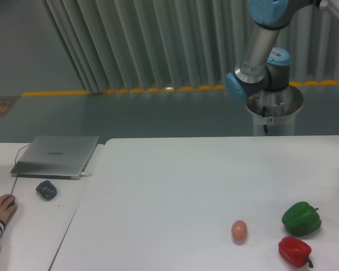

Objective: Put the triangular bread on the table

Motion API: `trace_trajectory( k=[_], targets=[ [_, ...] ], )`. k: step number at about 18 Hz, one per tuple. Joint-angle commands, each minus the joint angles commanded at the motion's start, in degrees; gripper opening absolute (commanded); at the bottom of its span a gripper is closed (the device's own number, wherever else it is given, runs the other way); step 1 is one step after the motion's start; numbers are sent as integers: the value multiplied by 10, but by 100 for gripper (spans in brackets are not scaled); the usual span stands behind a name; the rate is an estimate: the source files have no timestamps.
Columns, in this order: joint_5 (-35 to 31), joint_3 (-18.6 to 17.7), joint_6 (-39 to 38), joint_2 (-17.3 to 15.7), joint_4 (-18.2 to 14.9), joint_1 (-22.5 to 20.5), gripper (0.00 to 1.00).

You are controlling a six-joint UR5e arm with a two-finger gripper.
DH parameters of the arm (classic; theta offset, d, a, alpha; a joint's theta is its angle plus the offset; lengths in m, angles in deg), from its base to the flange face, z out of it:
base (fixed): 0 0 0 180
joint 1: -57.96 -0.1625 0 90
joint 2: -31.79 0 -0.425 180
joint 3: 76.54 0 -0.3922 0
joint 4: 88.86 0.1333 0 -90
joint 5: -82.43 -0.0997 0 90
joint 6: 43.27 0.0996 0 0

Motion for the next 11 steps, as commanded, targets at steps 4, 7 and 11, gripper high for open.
trace_trajectory(
  k=[4,7,11],
  targets=[
    [4,-1,-2,3,3,-2,80],
    [5,-3,-4,4,4,-5,88],
    [5,-4,-4,5,4,-5,88]
  ],
)
